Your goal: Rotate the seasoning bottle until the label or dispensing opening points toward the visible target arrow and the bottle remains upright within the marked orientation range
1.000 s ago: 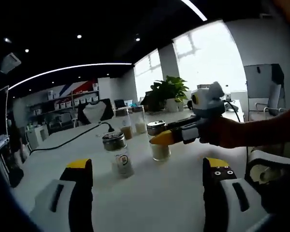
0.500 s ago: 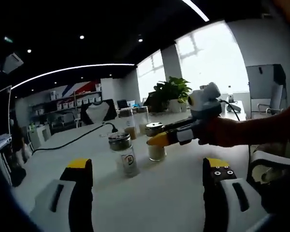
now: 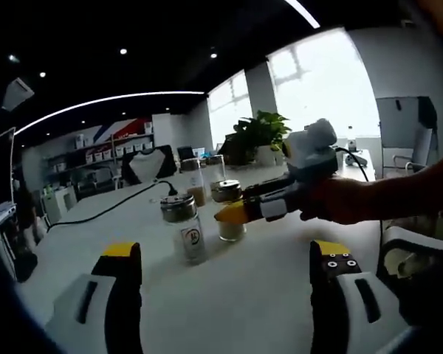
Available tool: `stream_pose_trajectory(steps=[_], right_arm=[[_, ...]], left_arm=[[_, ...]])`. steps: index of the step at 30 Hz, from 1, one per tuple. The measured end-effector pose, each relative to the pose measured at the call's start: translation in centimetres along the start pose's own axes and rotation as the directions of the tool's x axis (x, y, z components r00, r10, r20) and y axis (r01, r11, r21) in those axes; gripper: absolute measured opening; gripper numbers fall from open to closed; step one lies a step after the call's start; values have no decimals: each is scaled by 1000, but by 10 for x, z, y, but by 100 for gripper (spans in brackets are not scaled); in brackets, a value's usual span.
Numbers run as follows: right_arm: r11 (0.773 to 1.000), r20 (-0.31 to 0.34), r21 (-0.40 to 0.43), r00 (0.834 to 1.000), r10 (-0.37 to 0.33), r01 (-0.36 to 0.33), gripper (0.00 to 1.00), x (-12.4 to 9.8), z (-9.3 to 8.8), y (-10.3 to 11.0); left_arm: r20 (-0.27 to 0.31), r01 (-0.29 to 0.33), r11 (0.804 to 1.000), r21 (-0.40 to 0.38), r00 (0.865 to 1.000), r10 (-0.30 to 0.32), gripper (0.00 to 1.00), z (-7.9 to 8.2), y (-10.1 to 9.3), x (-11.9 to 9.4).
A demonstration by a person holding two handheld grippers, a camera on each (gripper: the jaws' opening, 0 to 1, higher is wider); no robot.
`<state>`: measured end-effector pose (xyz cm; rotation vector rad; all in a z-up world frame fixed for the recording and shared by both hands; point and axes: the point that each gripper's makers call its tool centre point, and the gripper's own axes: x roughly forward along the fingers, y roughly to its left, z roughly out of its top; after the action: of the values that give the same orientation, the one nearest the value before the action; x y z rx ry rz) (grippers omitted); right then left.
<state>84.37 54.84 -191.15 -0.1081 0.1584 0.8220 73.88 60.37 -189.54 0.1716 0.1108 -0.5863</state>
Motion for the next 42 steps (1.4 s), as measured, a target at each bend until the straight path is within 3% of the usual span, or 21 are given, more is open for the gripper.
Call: stream_pose_trajectory(steps=[9,12,28,30,33,42], right_arm=[[1000,-18,-8,1000,10,-10,37,2,-6,4],[1000,-19,-22,1000,21,-21,31,1,-8,4],[996,-55,-28,995,80,-81,31,-6,-8,4],[995,-60,-34,994,93,-95,37,-6,-8,6],[995,-36,-53,996,82,-84,52,-8,0,3],[992,22,-90,996,91,-89,53,-29,32,5]], left_arm=[[0,-4,1000,2,1000,4,100,-1,3,-2],[0,-7,1000,0,1000,7,100,-1,5,-2],[-1,-1,1000,0,1000,1,100,-2,4,-1],[-2,-1,1000,1,1000,1,100,-2,3,-1],[-1,-1,1000,1,1000,1,100,-2,3,-1],[1,-6,1000,-10,1000,6,100,-2,4,-1]])
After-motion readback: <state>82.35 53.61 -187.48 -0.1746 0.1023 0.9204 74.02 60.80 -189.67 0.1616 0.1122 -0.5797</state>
